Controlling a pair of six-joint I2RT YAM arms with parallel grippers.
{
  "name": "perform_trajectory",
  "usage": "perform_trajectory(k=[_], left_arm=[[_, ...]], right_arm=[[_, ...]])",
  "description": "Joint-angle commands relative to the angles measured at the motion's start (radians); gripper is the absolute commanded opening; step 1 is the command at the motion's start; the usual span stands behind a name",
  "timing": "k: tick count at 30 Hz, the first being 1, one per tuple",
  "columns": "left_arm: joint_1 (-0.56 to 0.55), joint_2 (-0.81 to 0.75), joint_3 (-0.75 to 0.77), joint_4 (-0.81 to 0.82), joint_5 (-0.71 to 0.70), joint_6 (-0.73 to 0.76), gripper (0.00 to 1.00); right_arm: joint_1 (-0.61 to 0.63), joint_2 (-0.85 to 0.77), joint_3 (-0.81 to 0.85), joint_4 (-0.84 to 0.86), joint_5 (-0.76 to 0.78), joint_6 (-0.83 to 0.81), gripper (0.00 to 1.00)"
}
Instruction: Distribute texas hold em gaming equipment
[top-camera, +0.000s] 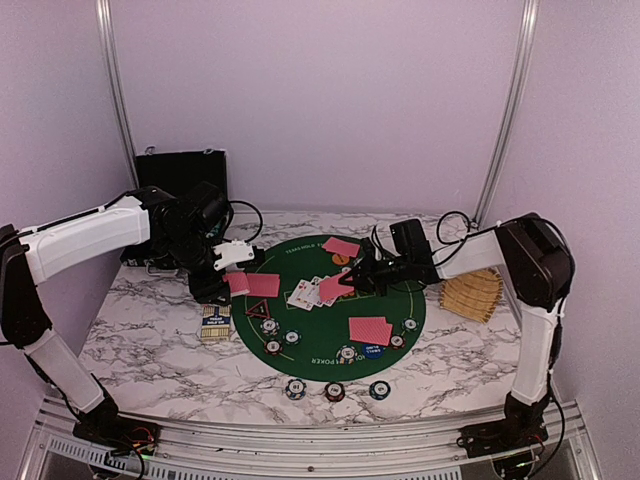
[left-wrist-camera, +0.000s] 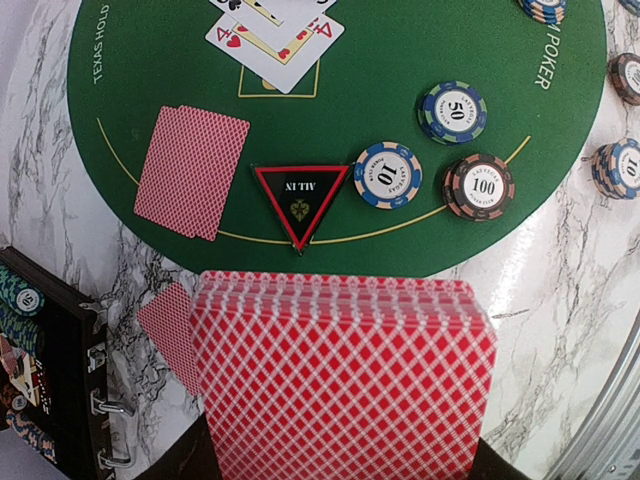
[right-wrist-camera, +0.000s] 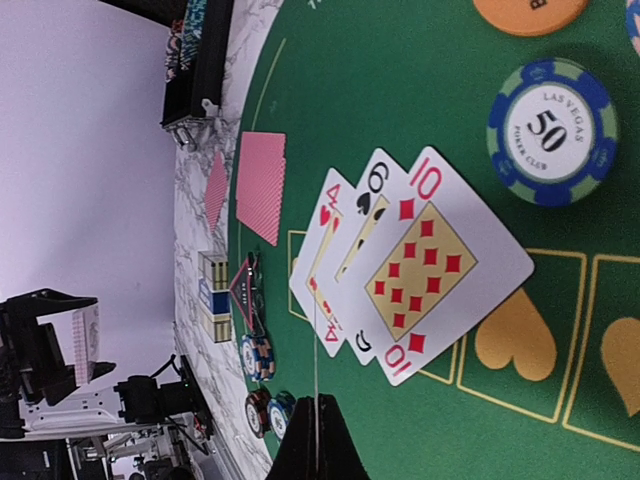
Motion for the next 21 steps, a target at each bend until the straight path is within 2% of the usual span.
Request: perform_trajectory(k=[1,12,19,21], left_arm=[[0.003,-0.026,0.01,0.008,-0.002,0.006,0.0],[0.003,-0.024,0.011,0.008,0.0,0.006,0.0],[0.003,-0.023,0.009,0.008,0.003,0.006,0.0],[0.003,-0.023,0.01,0.008,0.006,0.004,0.0]], right_arm=[[0.0,0.041,0.077,-0.127,0.082,-0.124,0.0],[-0.001,0.078,0.138,-0.231,0.16,-0.211,0.01],[-0.003,0.068,0.153,-0.302,0.214,-0.259,0.35],[-0.002,0.058,0.159,-0.325,0.242,-0.275,0.41]])
